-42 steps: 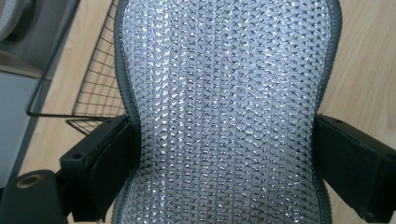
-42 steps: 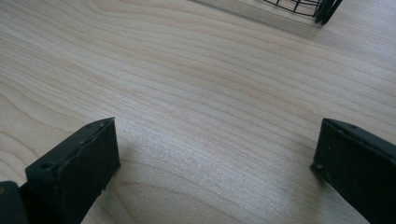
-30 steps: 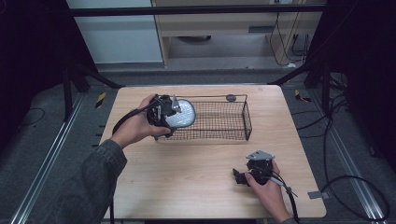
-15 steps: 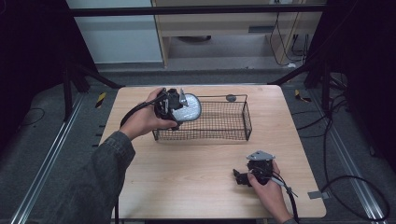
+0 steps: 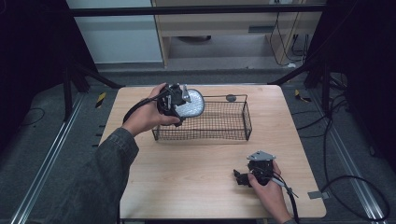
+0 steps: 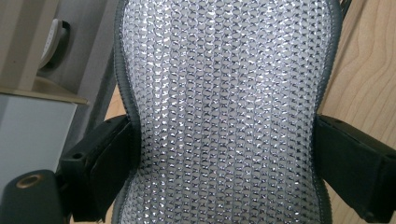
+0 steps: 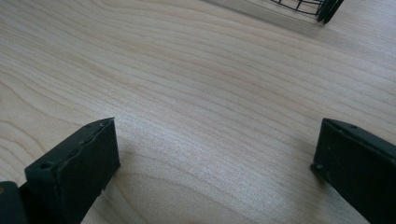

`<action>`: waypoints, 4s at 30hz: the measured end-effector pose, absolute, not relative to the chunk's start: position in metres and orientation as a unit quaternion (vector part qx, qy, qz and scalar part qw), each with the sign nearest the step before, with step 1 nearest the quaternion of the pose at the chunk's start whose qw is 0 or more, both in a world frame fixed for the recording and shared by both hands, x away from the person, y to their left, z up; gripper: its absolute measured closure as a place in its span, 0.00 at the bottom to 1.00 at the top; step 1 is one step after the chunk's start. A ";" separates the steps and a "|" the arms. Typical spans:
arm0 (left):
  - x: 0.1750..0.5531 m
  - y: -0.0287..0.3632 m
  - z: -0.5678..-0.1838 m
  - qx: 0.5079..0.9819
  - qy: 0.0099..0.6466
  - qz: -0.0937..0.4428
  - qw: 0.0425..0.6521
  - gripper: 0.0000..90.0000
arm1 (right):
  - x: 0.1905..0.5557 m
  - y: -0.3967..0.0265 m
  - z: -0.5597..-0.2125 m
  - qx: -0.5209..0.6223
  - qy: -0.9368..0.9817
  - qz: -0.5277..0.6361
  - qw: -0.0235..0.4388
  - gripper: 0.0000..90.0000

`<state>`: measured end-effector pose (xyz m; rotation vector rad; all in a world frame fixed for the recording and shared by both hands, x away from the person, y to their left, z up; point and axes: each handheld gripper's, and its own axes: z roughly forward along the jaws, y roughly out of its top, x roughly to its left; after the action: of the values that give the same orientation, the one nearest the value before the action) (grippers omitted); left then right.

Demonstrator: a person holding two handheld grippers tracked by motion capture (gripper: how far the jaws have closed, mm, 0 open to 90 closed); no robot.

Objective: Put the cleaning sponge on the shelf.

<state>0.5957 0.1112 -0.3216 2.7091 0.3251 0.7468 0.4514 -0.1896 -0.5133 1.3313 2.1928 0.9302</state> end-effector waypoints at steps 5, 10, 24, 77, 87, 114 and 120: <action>0.597 0.109 -0.323 0.946 0.108 0.259 0.161 0.09 | 0.452 -0.191 -0.513 0.478 0.786 0.334 0.206 0.00; 0.601 0.110 -0.326 0.947 0.104 0.260 0.159 0.09 | 0.453 -0.192 -0.513 0.477 0.787 0.334 0.205 0.00; 0.608 0.113 -0.331 0.944 0.103 0.268 0.164 0.09 | 0.453 -0.193 -0.513 0.481 0.784 0.335 0.206 0.00; 0.640 0.130 -0.380 0.948 0.133 0.241 0.158 0.09 | 0.452 -0.193 -0.513 0.482 0.783 0.334 0.206 0.00; 0.641 0.121 -0.387 0.953 0.124 0.231 0.150 0.09 | 0.453 -0.193 -0.513 0.481 0.783 0.335 0.207 0.00; 0.652 0.124 -0.396 0.954 0.142 0.210 0.160 0.05 | 0.452 -0.193 -0.513 0.484 0.782 0.334 0.208 0.00; 0.651 0.125 -0.396 0.953 0.155 0.199 0.170 0.04 | 0.452 -0.193 -0.513 0.484 0.782 0.334 0.208 0.00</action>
<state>0.6514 0.1248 -0.3955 2.7067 0.4393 0.5657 0.4523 -0.1928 -0.5133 1.3464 2.1764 0.9294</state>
